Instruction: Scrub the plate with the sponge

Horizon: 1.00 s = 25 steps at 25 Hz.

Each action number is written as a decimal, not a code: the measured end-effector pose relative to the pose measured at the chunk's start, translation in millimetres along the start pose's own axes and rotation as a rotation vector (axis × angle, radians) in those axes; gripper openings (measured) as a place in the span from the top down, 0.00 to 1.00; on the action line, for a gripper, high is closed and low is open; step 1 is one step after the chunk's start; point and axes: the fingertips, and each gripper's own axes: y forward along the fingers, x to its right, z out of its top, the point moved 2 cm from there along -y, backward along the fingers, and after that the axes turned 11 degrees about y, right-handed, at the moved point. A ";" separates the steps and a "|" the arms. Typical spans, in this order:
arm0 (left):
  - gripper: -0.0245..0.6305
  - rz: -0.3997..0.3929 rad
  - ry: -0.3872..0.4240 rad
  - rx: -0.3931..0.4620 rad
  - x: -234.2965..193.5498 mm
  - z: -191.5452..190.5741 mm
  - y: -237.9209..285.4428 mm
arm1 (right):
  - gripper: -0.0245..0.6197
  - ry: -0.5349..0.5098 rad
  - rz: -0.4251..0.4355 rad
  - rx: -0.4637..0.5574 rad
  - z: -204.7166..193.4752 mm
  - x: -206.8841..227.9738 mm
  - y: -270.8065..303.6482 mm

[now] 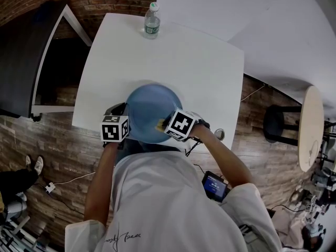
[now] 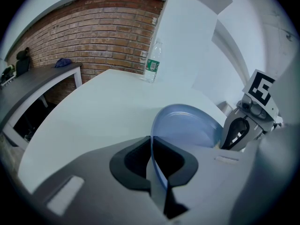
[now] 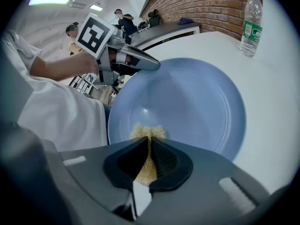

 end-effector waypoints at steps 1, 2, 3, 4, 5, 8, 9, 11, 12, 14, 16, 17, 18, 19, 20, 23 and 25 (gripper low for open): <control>0.91 0.000 0.000 0.000 -0.1 0.0 -0.2 | 0.92 0.001 -0.004 0.002 0.5 1.4 -0.7; 0.91 0.000 0.000 0.000 -0.2 0.0 -0.5 | 0.92 0.003 -0.008 0.004 0.8 2.7 -1.4; 0.91 0.000 0.000 0.000 -0.2 -0.1 -0.9 | 0.92 0.006 -0.013 0.006 1.0 4.2 -2.3; 0.91 0.000 0.000 -0.001 -0.1 -0.2 -1.1 | 0.92 0.009 -0.018 0.010 1.3 6.0 -3.3; 0.91 0.001 0.000 -0.001 -0.1 -0.2 -1.1 | 0.92 0.012 -0.025 0.013 1.8 8.2 -4.3; 0.91 0.002 -0.001 -0.002 -0.1 -0.3 -0.1 | 0.92 0.016 -0.053 0.020 3.6 15.4 -6.8; 0.91 0.002 -0.002 -0.002 -0.3 -0.5 0.2 | 0.92 0.014 -0.062 0.021 4.4 17.3 -7.3; 0.91 0.004 -0.002 -0.004 -0.3 -0.5 0.6 | 0.92 0.012 -0.074 0.019 5.5 19.6 -7.8; 0.91 0.004 -0.002 -0.005 -0.2 -0.2 0.6 | 0.92 0.013 -0.077 0.019 5.9 20.4 -8.3; 0.91 0.003 0.001 -0.007 0.3 0.7 0.3 | 0.92 0.018 -0.087 0.028 7.5 22.7 -10.2; 0.91 0.001 0.002 -0.006 0.4 1.2 -0.2 | 0.92 0.022 -0.103 0.048 11.4 25.8 -12.0; 0.91 0.001 0.002 -0.007 0.2 1.1 -0.3 | 0.92 0.024 -0.110 0.057 13.5 27.6 -12.6; 0.91 0.001 0.002 -0.008 0.1 0.9 -0.3 | 0.92 0.029 -0.117 0.064 15.0 29.4 -12.9; 0.91 0.001 0.002 -0.009 0.1 0.6 -0.2 | 0.92 0.030 -0.123 0.070 16.7 31.0 -13.3; 0.91 0.001 0.002 -0.009 0.2 0.3 0.1 | 0.92 0.025 -0.130 0.078 19.0 32.4 -13.6; 0.91 -0.001 0.003 -0.009 0.3 -0.3 0.2 | 0.92 0.025 -0.159 0.089 23.3 37.1 -14.6; 0.91 -0.001 0.002 -0.009 0.2 -0.2 0.1 | 0.92 0.028 -0.174 0.100 26.5 40.1 -15.8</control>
